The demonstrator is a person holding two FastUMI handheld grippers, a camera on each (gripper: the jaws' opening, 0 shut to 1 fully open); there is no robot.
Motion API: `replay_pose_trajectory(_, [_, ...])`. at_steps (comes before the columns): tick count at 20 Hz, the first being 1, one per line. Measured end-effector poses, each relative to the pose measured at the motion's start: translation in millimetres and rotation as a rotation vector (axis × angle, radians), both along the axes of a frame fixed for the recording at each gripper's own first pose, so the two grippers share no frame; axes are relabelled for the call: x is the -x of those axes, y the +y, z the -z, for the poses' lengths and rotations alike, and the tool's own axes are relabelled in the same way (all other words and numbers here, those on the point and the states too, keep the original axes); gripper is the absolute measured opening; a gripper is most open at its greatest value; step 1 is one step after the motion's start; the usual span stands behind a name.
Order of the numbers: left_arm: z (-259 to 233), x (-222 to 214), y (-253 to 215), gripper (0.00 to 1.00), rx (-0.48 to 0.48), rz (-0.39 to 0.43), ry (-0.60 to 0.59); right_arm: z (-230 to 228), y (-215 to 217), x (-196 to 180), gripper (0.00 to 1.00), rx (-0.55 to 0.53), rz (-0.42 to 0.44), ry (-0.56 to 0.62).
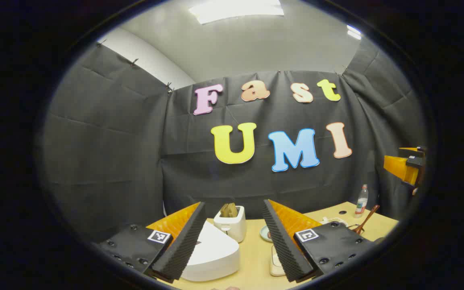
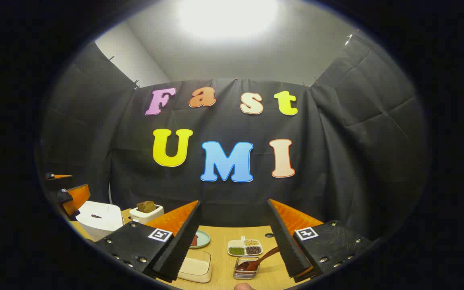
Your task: Close the left gripper, press the button to open the rice cooker; take a wooden spoon from the chopstick holder with the right hand, scoop a spoonful of rice and pour it into the rice cooker, then put the wooden spoon back into the chopstick holder.
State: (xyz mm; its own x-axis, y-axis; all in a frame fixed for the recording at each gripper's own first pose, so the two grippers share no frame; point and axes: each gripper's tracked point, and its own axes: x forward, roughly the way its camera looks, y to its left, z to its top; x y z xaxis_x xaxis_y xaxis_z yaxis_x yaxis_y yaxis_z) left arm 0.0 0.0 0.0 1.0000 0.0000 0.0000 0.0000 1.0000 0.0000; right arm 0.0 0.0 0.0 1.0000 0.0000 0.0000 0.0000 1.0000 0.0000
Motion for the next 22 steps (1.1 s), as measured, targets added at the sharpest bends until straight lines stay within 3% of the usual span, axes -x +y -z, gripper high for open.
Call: replay_pose_trajectory(22, [-11,2,10,0.96,-0.019,-0.036,-0.022,-1,5,0,0.95,0.001,-0.021,0.004])
